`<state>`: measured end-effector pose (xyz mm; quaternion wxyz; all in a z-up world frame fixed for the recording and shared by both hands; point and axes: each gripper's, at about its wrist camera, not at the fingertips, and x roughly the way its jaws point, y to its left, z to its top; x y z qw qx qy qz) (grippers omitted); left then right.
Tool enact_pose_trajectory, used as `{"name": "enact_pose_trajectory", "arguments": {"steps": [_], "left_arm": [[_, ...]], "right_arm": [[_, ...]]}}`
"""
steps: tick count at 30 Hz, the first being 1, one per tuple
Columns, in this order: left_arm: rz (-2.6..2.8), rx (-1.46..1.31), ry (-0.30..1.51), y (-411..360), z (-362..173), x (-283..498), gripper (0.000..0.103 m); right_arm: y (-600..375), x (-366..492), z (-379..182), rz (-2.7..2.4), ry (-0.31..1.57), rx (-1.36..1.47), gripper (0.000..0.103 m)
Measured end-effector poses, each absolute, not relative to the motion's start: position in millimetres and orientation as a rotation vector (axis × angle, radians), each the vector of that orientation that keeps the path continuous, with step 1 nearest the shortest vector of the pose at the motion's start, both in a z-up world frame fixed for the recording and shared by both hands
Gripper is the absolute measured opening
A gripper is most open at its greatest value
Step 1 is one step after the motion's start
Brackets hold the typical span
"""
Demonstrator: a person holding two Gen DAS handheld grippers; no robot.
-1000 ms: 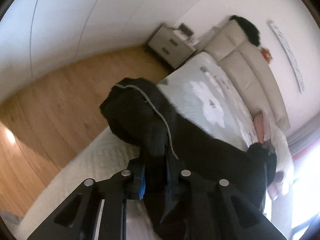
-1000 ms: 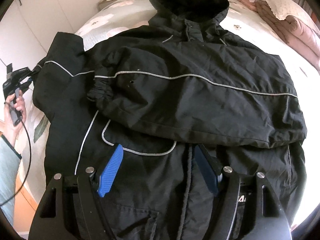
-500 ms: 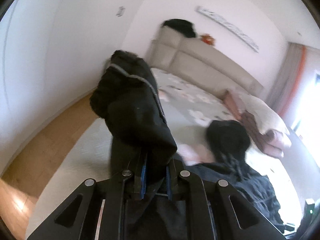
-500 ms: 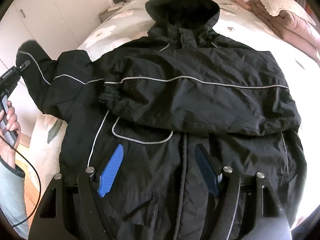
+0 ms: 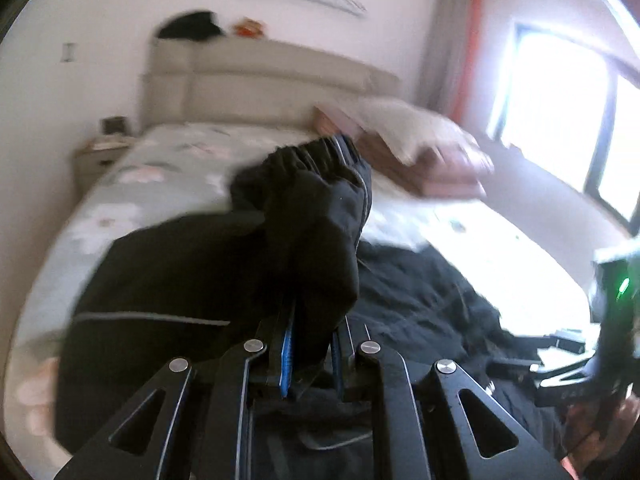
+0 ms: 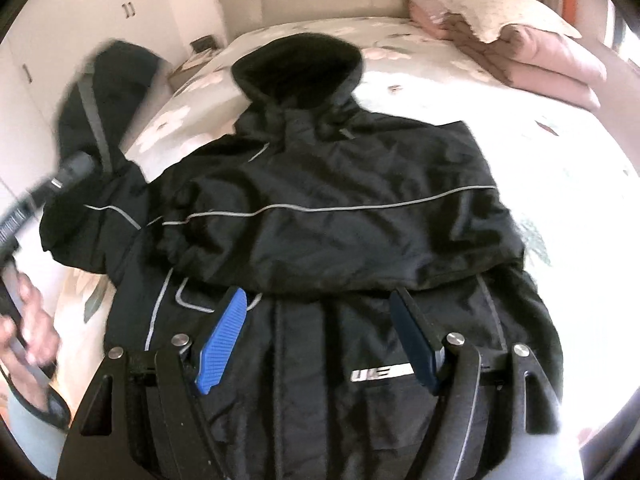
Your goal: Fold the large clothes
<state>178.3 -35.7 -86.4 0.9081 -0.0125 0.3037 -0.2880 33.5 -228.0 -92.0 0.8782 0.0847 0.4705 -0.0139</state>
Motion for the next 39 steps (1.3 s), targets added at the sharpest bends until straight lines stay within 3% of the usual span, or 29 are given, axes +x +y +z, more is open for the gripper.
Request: {"name": "enact_pose_trajectory", "arguments": {"steps": [6,10,11,12,14,17,22,28,29,30,31,32,39], "left_arm": [[-0.699,0.063,0.84,-128,-159,194,0.021],[-0.735,0.091,0.916,-147,-180,195,0.023],[-0.748,0.084,0.92,-146,-179,193,0.031],[-0.793,0.047,0.937,-143,-176,193,0.05],[-0.97,-0.125,0.966,-130,-169,195,0.07],[-1.046,-0.284,0.951,-110,-158,196,0.072],[-0.951,-0.316,0.911,-59,-137,187,0.072],[-0.808,-0.235,0.817,-15,-109,172,0.072],[-0.785,-0.224,0.811,-7,-105,171,0.072],[-0.757,-0.22,0.807,2,-104,171,0.072],[-0.743,-0.223,0.808,7,-104,172,0.072],[-0.73,-0.229,0.81,12,-104,173,0.072],[-0.644,-0.246,0.805,33,-112,182,0.072]], "right_arm": [[-251,37,-110,-0.055,1.0,0.21,0.077],[-266,47,-119,-0.055,1.014,0.231,0.077],[-268,48,-119,-0.047,1.013,0.242,0.077],[-272,51,-118,-0.036,1.009,0.259,0.077],[-277,53,-115,-0.026,0.995,0.279,0.077],[-283,57,-108,-0.02,0.978,0.292,0.077],[-285,74,-117,0.011,1.01,0.323,0.081],[-286,121,-165,0.102,1.126,0.516,0.081],[-284,124,-170,0.127,1.139,0.537,0.077],[-281,127,-175,0.148,1.151,0.553,0.05],[-277,126,-173,0.157,1.149,0.539,0.039],[-276,123,-165,0.156,1.124,0.513,0.035],[-314,94,-74,-0.029,0.869,0.246,0.031]]}}
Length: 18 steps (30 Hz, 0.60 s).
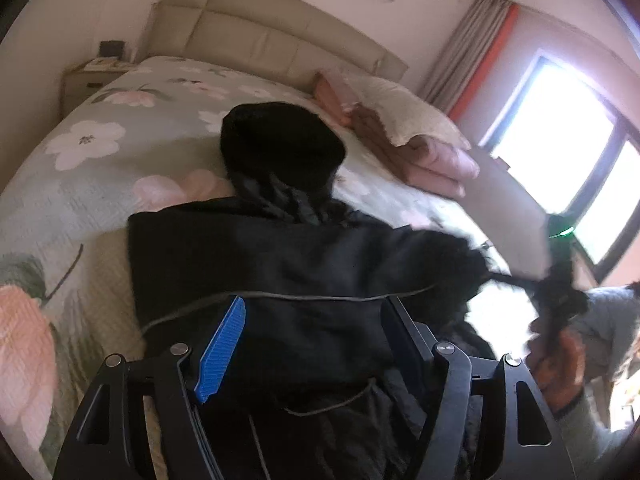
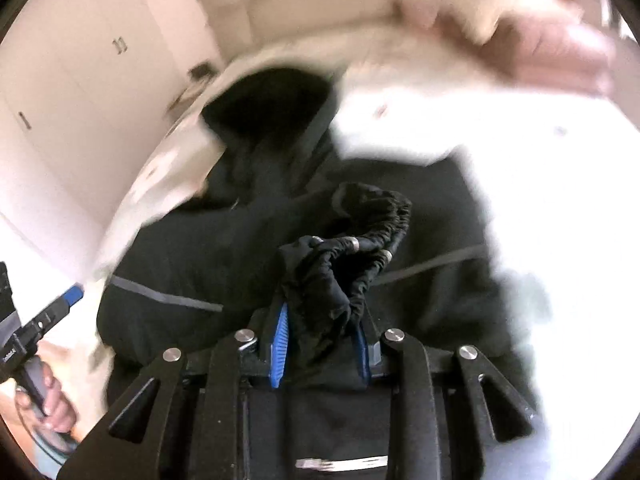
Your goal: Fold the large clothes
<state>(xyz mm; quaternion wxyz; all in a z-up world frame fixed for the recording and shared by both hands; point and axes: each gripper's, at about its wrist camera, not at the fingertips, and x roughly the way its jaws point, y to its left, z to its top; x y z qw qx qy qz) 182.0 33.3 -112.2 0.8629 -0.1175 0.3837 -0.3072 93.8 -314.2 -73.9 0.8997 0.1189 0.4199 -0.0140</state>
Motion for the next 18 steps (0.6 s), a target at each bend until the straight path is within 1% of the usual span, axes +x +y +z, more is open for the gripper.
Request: {"name": "enact_pose_trajectory", "arguments": {"steps": [2,4,6,7,9,10,14,17,18], "left_arm": [[-0.648,-0.211,0.842,16,-125,190,0.072],[-0.641,-0.167,0.927,-6,-152,200,0.072],[-0.635,-0.136,1.0,-18,-175,206,0.072],[-0.627,-0.117,1.013,-22,-186,205,0.071],[-0.613,-0.079,0.989,-26,-190,201,0.072],[-0.611,-0.07,0.989,-26,-190,200,0.072],[-0.61,-0.04,1.012,-27,-184,201,0.072],[-0.582,-0.017,0.955,-28,-159,199,0.072],[-0.58,-0.019,0.912,-23,-148,197,0.072]], "right_arm": [[-338,99,-74,-0.037,0.863,0.265,0.031],[-354,110,-88,-0.073,0.88,0.244,0.031],[-367,122,-118,-0.112,0.931,0.198,0.031],[-371,132,-140,-0.116,0.99,0.199,0.031],[-374,140,-174,-0.114,1.063,0.238,0.031],[-374,141,-180,-0.113,1.068,0.245,0.031],[-375,138,-176,-0.126,1.067,0.266,0.033],[-377,128,-153,-0.141,1.045,0.254,0.044],[-373,119,-136,-0.156,0.998,0.222,0.052]]}}
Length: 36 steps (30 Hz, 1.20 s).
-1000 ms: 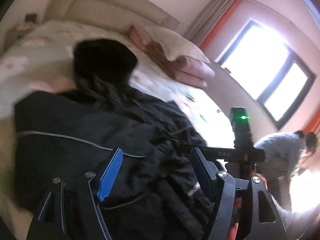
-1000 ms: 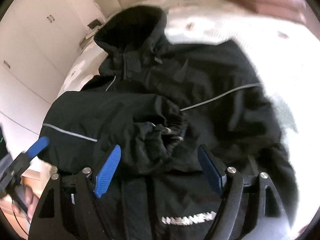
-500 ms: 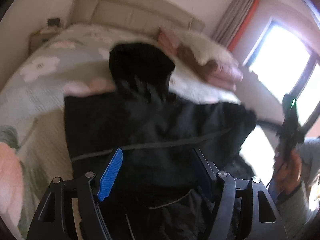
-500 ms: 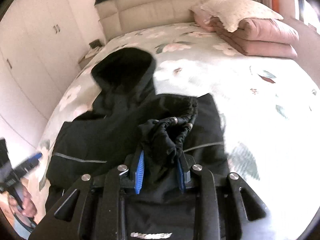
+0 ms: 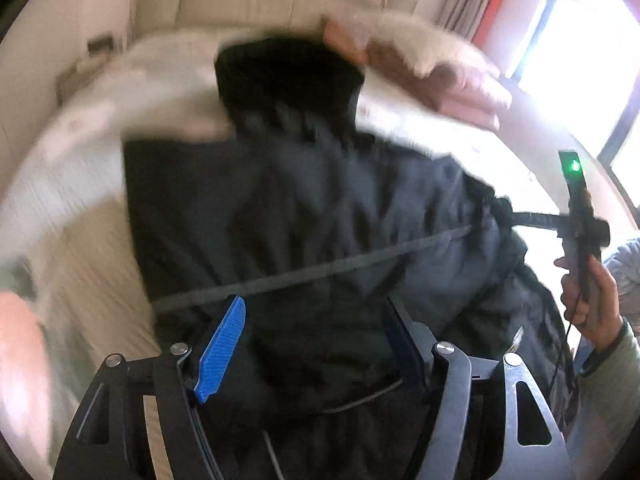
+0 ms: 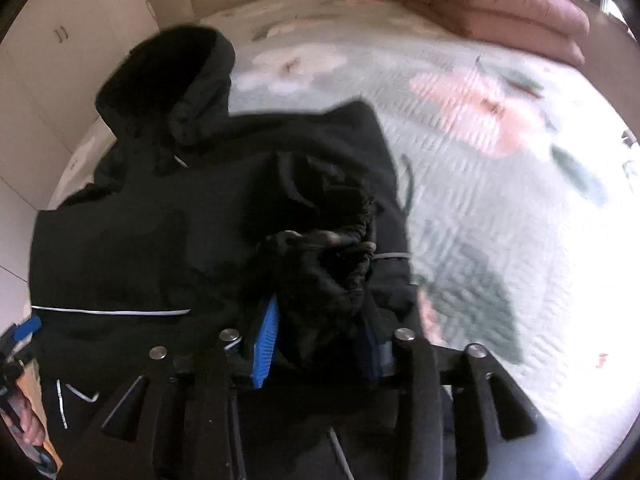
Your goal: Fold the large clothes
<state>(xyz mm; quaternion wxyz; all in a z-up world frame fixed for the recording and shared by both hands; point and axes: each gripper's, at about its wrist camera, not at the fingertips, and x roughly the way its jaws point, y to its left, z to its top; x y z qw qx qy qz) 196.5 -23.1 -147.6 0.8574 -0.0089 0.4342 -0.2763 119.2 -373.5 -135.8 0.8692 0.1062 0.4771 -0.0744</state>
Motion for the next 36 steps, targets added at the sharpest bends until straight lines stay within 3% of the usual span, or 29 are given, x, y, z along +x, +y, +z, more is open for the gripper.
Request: {"name": "enact_pose_trajectory", "arguments": {"steps": [3,8,14,17,22,29,31,36], "left_arm": [[-0.563,-0.07,0.851,-11,-122,202,0.072],[-0.48,-0.071,0.942,-11,-143,224,0.072],[-0.336,0.045,1.074,-12,-202,228,0.073],[-0.344,0.03,1.069,-10,-202,229,0.074],[-0.351,0.035,1.038,-9,-203,224,0.075],[-0.379,-0.013,1.022,8,-169,185,0.075],[-0.411,-0.006,1.014,17,-153,162,0.075],[-0.422,0.035,0.953,32,-111,123,0.075]], "right_arm": [[-362,100,-92,-0.148,0.847,0.172,0.076],[-330,116,-93,-0.103,0.888,0.108,0.077],[-329,141,-188,-0.216,1.171,0.046,0.076],[-346,138,-194,-0.183,1.147,0.187,0.08],[-333,135,-193,-0.219,1.134,0.119,0.08],[-316,103,-175,-0.21,1.18,0.09,0.082],[-298,79,-177,-0.206,1.243,-0.023,0.088],[-278,36,-180,-0.132,1.305,-0.073,0.085]]}}
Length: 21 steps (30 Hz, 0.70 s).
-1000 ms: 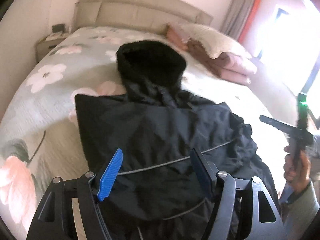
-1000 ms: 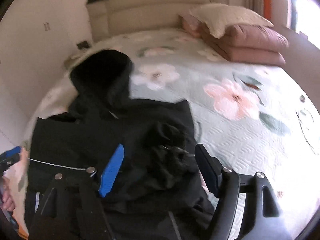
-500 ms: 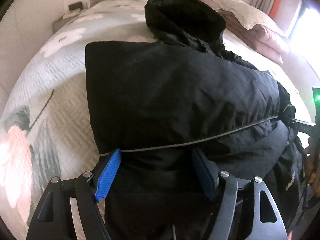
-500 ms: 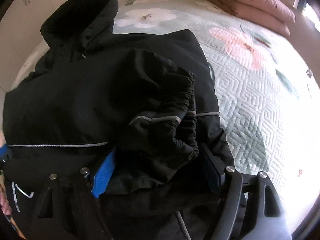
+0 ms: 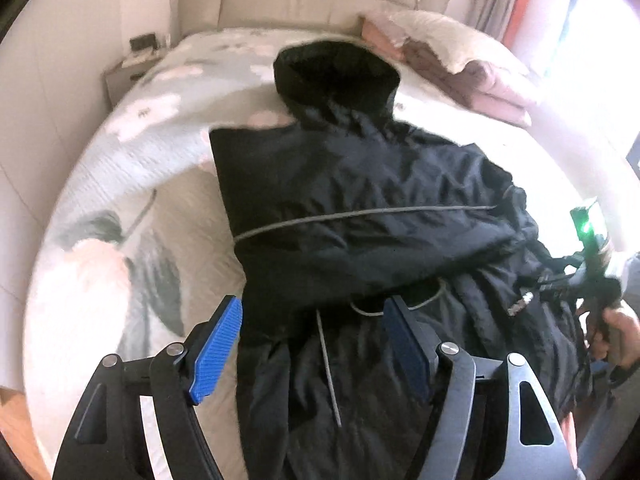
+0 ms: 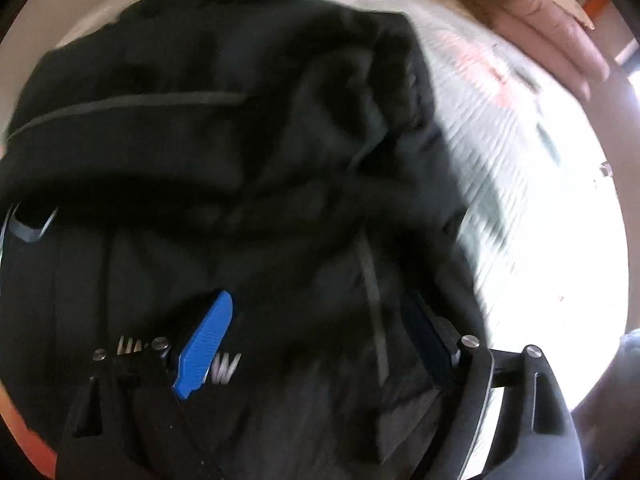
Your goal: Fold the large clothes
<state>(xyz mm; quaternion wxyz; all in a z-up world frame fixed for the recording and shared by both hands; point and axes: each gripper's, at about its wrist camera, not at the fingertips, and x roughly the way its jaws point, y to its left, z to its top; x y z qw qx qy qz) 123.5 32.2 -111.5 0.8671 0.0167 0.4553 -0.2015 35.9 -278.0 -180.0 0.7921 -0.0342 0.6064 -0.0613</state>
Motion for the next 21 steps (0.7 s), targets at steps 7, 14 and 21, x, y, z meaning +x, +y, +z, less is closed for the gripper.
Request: {"name": "enact_pose_trajectory", "arguments": {"steps": [7,14,21], "left_arm": [[-0.478,0.021,0.861,11,-69,133,0.075],[-0.472,0.002,0.833,-22,-79,224,0.075],[-0.449,-0.119,0.898,-29,-71,304,0.075]], "right_arm": [[-246,29,-95,-0.063,1.044,-0.103,0.085],[-252,108,-73,-0.025,0.883,-0.063,0.085],[-264,194,-67,0.037,0.922,0.041,0.085]]}}
